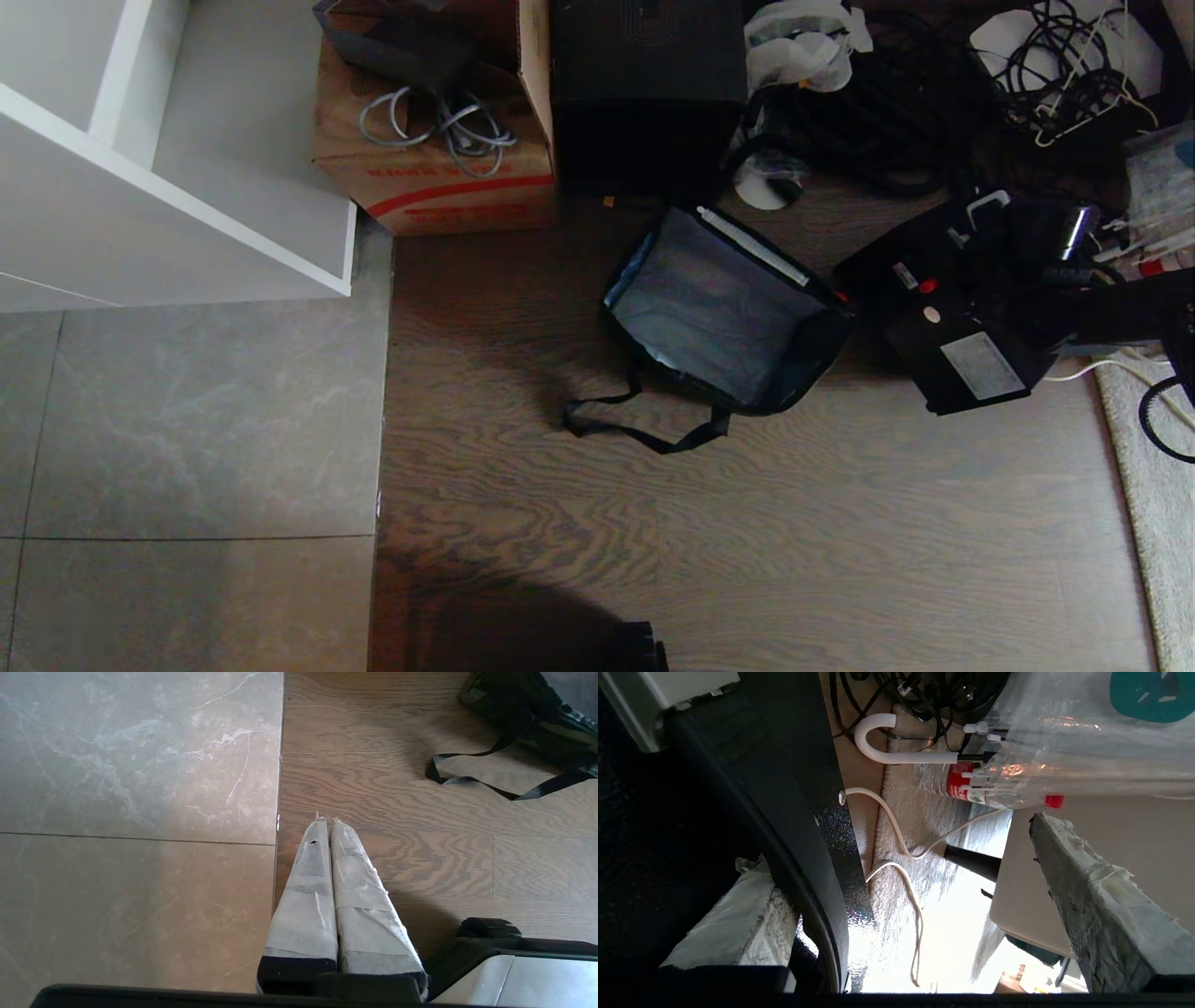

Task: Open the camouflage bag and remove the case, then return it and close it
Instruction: Place the black box back

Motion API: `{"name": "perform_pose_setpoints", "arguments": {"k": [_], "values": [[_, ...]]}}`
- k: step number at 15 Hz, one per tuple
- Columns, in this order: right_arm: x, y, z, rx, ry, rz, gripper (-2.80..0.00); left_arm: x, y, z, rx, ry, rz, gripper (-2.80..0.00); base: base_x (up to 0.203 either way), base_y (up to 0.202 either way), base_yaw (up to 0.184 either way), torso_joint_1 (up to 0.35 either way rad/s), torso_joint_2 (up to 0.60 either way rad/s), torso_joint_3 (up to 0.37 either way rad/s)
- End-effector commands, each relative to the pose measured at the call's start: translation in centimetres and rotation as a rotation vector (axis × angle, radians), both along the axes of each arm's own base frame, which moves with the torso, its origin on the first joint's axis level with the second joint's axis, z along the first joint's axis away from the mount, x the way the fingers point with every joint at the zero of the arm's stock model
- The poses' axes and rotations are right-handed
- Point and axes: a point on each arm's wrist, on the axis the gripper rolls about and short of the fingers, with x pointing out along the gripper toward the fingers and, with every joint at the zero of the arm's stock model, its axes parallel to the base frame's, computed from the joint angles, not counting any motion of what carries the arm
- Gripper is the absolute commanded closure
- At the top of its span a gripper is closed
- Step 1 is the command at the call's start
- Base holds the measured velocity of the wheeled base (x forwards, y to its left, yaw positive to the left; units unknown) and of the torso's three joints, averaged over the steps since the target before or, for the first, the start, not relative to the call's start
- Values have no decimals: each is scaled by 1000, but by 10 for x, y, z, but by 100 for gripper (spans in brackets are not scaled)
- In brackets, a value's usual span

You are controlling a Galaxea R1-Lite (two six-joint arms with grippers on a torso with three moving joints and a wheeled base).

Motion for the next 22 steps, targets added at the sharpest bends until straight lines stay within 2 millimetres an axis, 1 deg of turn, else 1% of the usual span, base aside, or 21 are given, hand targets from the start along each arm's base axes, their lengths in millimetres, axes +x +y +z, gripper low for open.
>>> {"name": "perform_pose_setpoints", "arguments": {"k": [1, 3, 4, 6, 10, 11, 13, 17, 20, 22], "values": [[0, 0, -12, 1, 41, 0, -280, 0, 0, 0, -1, 0, 0, 0, 0, 0, 0, 0, 0, 0], [-4, 2, -21, -10, 95, -2, -280, 0, 0, 0, -1, 0, 0, 0, 0, 0, 0, 0, 0, 0], [-4, 2, -24, -39, 126, -35, -280, 0, 0, 0, -1, 0, 0, 0, 0, 0, 0, 0, 0, 0], [-1, 1, -19, -76, 125, -74, -280, 0, 0, 0, -1, 1, 0, 0, 0, 0, 0, 0, 0, 0], [-2, 2, -25, -84, 150, -118, -280, 0, 0, 0, -1, 0, 0, 0, 0, 0, 0, 0, 0, 0], [-1, 5, -25, -86, 146, -124, 0, 0, 0, 0, -1, 0, 0, 0, 0, 0, 0, 0, 0, 0], [1, 9, -27, -89, 140, -146, 0, 0, 0, 0, -1, 0, 0, 0, 0, 0, 0, 0, 0, 0], [1, 9, -28, -88, 140, -148, 0, 0, 0, 0, -1, 1, 0, 0, 0, 0, 0, 0, 0, 0], [-2, 14, -23, -87, 131, -140, 0, 0, 0, 0, -1, 0, 0, 0, 0, 0, 0, 0, 0, 0], [-7, 18, -17, -85, 125, -134, 0, 0, 0, 0, -1, 0, 0, 0, 0, 0, 0, 0, 0, 0]]}}
